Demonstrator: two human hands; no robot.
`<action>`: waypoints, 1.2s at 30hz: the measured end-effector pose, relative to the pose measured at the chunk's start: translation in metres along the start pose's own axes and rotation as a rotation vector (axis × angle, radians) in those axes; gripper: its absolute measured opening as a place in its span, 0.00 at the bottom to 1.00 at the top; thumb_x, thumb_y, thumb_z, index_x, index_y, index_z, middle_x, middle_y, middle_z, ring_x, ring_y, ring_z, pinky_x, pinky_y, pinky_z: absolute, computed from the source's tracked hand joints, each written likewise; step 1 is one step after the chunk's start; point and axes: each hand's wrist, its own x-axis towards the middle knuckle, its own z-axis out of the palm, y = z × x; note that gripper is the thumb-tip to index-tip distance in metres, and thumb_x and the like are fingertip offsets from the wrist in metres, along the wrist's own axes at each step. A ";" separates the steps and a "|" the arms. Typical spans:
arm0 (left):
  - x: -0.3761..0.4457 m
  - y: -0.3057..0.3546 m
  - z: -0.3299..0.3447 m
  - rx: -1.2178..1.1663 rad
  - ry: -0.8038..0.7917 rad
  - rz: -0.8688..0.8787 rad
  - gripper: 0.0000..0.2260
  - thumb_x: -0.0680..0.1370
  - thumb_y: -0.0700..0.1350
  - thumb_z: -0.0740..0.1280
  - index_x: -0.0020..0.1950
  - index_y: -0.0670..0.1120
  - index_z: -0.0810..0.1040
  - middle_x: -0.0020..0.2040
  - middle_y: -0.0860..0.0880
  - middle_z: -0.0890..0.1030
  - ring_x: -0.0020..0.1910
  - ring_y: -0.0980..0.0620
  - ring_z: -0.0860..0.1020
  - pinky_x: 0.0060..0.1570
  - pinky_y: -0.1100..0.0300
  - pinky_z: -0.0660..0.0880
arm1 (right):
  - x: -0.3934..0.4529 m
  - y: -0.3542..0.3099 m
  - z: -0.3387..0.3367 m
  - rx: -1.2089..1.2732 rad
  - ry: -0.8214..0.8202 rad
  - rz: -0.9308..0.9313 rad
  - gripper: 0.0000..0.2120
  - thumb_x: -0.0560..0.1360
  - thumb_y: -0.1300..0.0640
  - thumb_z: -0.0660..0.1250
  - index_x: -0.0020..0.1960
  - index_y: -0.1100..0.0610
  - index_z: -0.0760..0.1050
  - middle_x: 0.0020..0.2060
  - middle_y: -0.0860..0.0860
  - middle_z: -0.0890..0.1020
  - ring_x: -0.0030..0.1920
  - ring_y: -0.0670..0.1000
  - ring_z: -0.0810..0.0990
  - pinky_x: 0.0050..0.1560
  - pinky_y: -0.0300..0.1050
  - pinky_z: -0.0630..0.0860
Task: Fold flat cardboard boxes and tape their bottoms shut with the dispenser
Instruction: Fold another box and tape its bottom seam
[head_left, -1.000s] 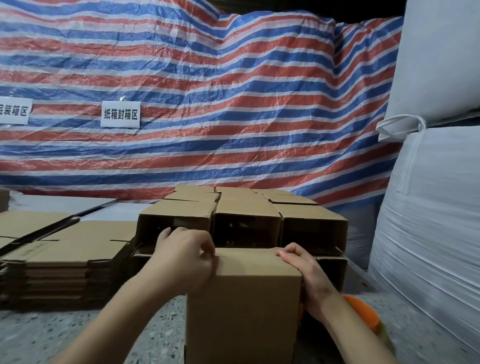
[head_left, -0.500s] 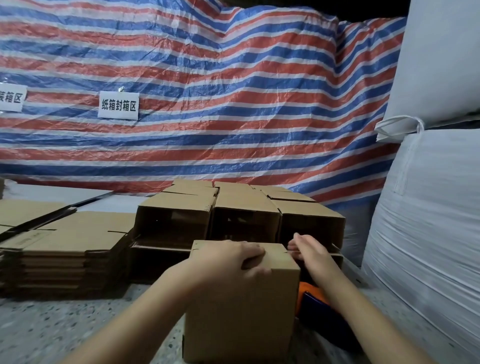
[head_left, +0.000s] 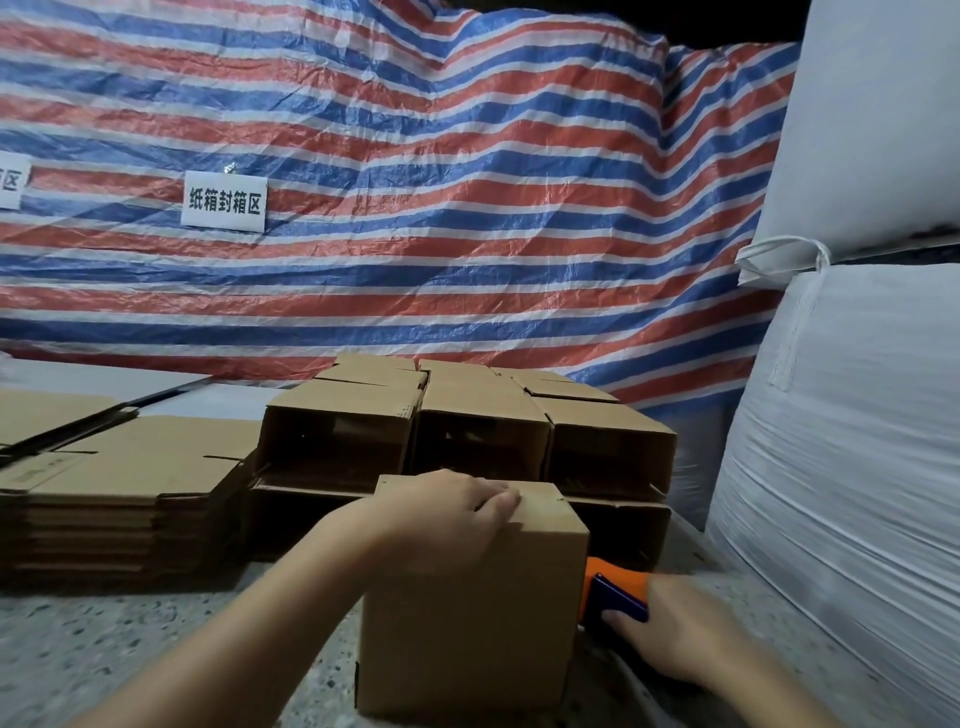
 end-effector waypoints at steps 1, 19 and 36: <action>-0.001 0.001 -0.002 0.000 -0.007 -0.004 0.22 0.83 0.61 0.48 0.76 0.60 0.64 0.74 0.56 0.70 0.72 0.52 0.68 0.66 0.56 0.63 | -0.001 -0.001 0.001 -0.016 0.028 -0.012 0.17 0.75 0.33 0.64 0.46 0.46 0.75 0.40 0.45 0.79 0.41 0.43 0.79 0.42 0.40 0.78; -0.007 -0.001 -0.021 -0.295 0.022 -0.036 0.15 0.84 0.56 0.53 0.69 0.57 0.71 0.60 0.55 0.77 0.56 0.58 0.75 0.59 0.57 0.72 | 0.003 -0.089 -0.211 0.888 -0.223 -0.366 0.36 0.61 0.28 0.69 0.56 0.54 0.78 0.37 0.53 0.86 0.32 0.50 0.84 0.30 0.42 0.79; 0.003 -0.027 -0.026 -1.379 0.309 -0.274 0.18 0.80 0.55 0.63 0.50 0.42 0.83 0.50 0.43 0.86 0.49 0.50 0.85 0.55 0.52 0.72 | 0.018 -0.123 -0.211 0.529 -0.363 -0.438 0.39 0.60 0.27 0.68 0.58 0.55 0.79 0.43 0.53 0.87 0.36 0.47 0.84 0.35 0.39 0.78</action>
